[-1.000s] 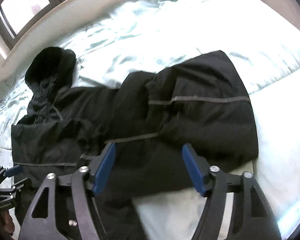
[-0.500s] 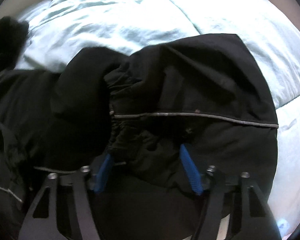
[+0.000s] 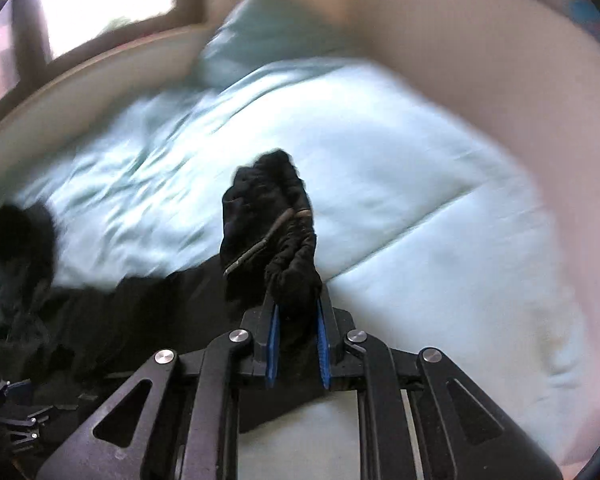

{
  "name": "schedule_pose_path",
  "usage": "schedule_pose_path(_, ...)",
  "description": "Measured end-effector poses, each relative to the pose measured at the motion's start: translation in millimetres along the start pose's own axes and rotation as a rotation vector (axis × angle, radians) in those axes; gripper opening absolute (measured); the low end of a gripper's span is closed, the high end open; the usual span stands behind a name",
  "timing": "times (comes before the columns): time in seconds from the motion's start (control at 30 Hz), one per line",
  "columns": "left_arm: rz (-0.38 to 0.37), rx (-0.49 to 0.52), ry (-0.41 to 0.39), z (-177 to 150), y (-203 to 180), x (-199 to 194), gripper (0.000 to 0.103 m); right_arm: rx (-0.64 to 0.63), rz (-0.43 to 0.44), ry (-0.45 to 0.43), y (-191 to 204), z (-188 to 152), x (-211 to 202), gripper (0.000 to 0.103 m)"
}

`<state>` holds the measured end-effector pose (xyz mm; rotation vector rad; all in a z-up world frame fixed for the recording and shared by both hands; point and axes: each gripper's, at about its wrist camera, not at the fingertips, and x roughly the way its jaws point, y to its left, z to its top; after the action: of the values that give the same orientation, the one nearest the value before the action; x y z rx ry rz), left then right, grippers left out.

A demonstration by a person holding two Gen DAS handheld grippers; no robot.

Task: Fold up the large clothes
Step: 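Grasp the other sleeve cuff with the right gripper and lift it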

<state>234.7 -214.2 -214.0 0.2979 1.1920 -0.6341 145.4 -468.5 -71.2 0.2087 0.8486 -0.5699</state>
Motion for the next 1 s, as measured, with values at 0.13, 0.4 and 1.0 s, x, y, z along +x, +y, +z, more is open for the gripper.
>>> schedule_pose_path(0.13, -0.058, 0.051, -0.004, 41.3, -34.8, 24.0, 0.065, 0.109, -0.032, 0.071, -71.2, 1.6, 26.8, 0.018)
schedule_pose_path(0.4, -0.021, 0.06, 0.09, 69.1, -52.6, 99.4, 0.065, 0.351, 0.094, 0.176, -155.7, -37.2, 64.4, 0.042)
schedule_pose_path(1.0, -0.044, 0.043, 0.066, 77.7, -57.4, 91.6, 0.065, 0.263, 0.137, -0.003, -135.8, -14.2, 28.7, 0.016)
